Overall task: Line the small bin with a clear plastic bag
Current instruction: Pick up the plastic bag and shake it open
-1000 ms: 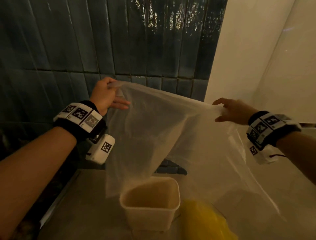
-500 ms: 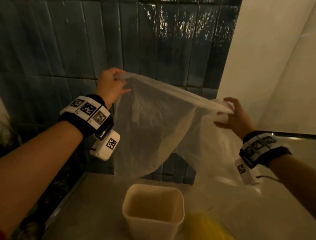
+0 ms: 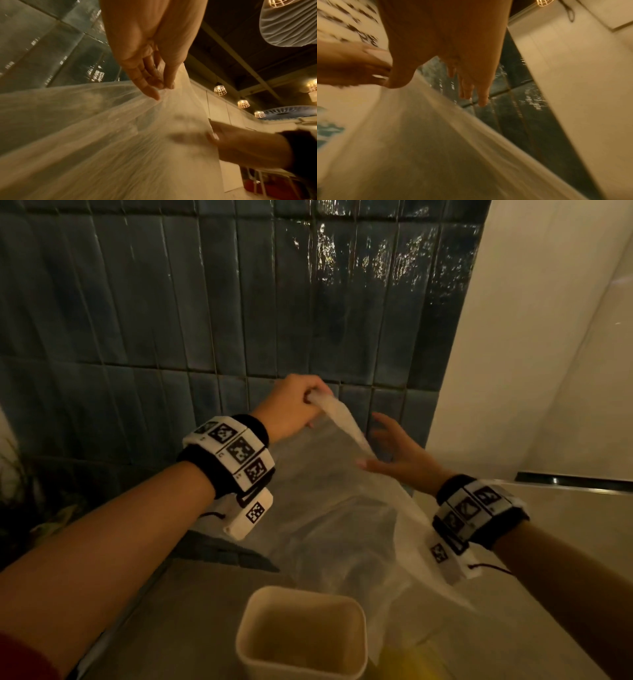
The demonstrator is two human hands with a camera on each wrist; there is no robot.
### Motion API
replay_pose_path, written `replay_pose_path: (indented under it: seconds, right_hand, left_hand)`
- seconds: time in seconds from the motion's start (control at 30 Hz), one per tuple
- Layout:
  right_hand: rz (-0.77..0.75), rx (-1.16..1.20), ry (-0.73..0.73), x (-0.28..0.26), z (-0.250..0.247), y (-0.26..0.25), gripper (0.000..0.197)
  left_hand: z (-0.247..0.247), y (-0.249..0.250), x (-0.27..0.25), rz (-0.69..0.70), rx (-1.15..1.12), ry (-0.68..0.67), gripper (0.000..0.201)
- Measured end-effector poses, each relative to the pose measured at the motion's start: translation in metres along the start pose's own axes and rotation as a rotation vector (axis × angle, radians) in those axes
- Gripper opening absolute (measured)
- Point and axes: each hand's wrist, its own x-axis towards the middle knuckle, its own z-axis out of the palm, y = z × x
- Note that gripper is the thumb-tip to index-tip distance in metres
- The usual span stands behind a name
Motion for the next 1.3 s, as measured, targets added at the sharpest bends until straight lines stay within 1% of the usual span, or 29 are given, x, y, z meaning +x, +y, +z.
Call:
replay_pose_path:
  seconds: [0.03, 0.07, 0.1, 0.13, 0.17, 0.23, 0.27, 0.3, 0.33, 0.37, 0.4, 0.47, 0.5, 0.53, 0.6, 0.67, 0.7, 0.77, 0.87, 0.93, 0.97, 1.03, 1.07, 1.13, 1.2, 1.27, 1.3]
  right_hand:
    - [-0.064, -0.003, 0.026, 0.005, 0.004, -0.012, 0.091]
    - [-0.136, -0.052, 0.089, 0.008, 0.006, -0.024, 0.072]
    - [-0.217, -0.125, 0.184, 0.011, 0.006, -0.035, 0.049]
    - [-0.285, -0.156, 0.272, 0.014, 0.003, -0.044, 0.031]
    - [-0.326, -0.135, 0.328, 0.016, -0.001, -0.049, 0.023]
    - [-0.352, -0.048, 0.369, 0.018, -0.012, -0.057, 0.019]
    - [-0.346, -0.013, 0.369, 0.017, -0.018, -0.059, 0.019]
    - [-0.338, 0.002, 0.364, 0.014, -0.025, -0.061, 0.018]
    - [-0.34, 0.009, 0.358, 0.011, -0.032, -0.062, 0.018]
    - [-0.344, 0.011, 0.35, 0.007, -0.038, -0.063, 0.018]
    - [-0.341, 0.02, 0.35, 0.004, -0.044, -0.063, 0.017]
    - [-0.324, 0.034, 0.394, -0.002, -0.058, -0.06, 0.015]
    - [-0.308, 0.059, 0.43, -0.004, -0.066, -0.058, 0.016]
    - [-0.291, 0.095, 0.454, -0.005, -0.074, -0.054, 0.016]
    - [-0.22, 0.116, 0.483, -0.005, -0.089, -0.043, 0.022]
    - [-0.131, 0.039, 0.457, -0.005, -0.1, -0.032, 0.029]
    - [-0.105, -0.022, 0.428, -0.004, -0.103, -0.027, 0.029]
    - [-0.083, -0.121, 0.421, -0.002, -0.109, -0.02, 0.027]
    - [-0.083, -0.118, 0.522, 0.0, -0.116, -0.013, 0.025]
    - [-0.079, -0.149, 0.533, -0.002, -0.114, -0.009, 0.031]
    - [-0.091, -0.196, 0.517, -0.005, -0.11, -0.009, 0.039]
    - [-0.144, -0.27, 0.479, -0.012, -0.096, -0.011, 0.056]
    - [-0.181, -0.313, 0.469, -0.016, -0.089, -0.012, 0.059]
    - [-0.249, -0.467, 0.429, -0.025, -0.07, -0.018, 0.055]
    - [-0.278, -0.609, 0.283, -0.035, -0.046, -0.024, 0.053]
    - [-0.329, -0.685, 0.109, -0.042, -0.019, -0.025, 0.056]
    - [-0.348, -0.712, 0.051, -0.044, -0.005, -0.025, 0.057]
  left_hand:
    - [0.005, 0.005, 0.0, 0.008, -0.035, -0.046, 0.02]
    - [0.01, 0.009, 0.0, 0.026, -0.062, -0.071, 0.02]
    - [0.015, 0.012, -0.002, 0.054, -0.059, -0.075, 0.026]
    - [0.018, 0.013, -0.003, 0.087, -0.016, -0.067, 0.039]
    - [0.021, 0.012, -0.006, 0.115, 0.054, -0.058, 0.057]
    - [0.023, 0.005, -0.014, 0.103, 0.316, -0.052, 0.094]
    - [0.022, -0.001, -0.019, 0.059, 0.479, -0.056, 0.105]
    - [0.021, -0.008, -0.023, 0.001, 0.614, -0.063, 0.109]
    - [0.02, -0.019, -0.026, -0.057, 0.713, -0.066, 0.106]
    - [0.016, -0.028, -0.03, -0.102, 0.779, -0.062, 0.097]
    - [0.011, -0.037, -0.031, -0.136, 0.815, -0.044, 0.084]
    - [-0.003, -0.054, -0.034, -0.196, 0.847, 0.014, 0.049]
    - [-0.012, -0.061, -0.035, -0.235, 0.853, 0.028, 0.036]
    - [-0.021, -0.067, -0.037, -0.282, 0.837, 0.026, 0.029]
    - [-0.037, -0.074, -0.039, -0.357, 0.749, 0.01, 0.026]
    - [-0.049, -0.078, -0.041, -0.382, 0.69, 0.023, 0.023]
    - [-0.055, -0.079, -0.041, -0.382, 0.691, 0.046, 0.021]
    - [-0.067, -0.077, -0.038, -0.354, 0.698, 0.104, 0.02]
    - [-0.082, -0.066, -0.03, -0.266, 0.65, 0.227, 0.023]
    - [-0.085, -0.058, -0.026, -0.214, 0.593, 0.268, 0.022]
    - [-0.084, -0.054, -0.026, -0.202, 0.569, 0.249, 0.02]
    - [-0.074, -0.045, -0.03, -0.184, 0.533, 0.153, 0.021]
    - [-0.068, -0.041, -0.034, -0.174, 0.521, 0.093, 0.025]
    - [-0.054, -0.035, -0.041, -0.149, 0.498, -0.029, 0.029]
    - [-0.041, -0.029, -0.047, -0.133, 0.455, -0.14, 0.024]
    - [-0.03, -0.024, -0.052, -0.133, 0.42, -0.234, 0.025]
    - [-0.025, -0.022, -0.053, -0.133, 0.414, -0.274, 0.026]
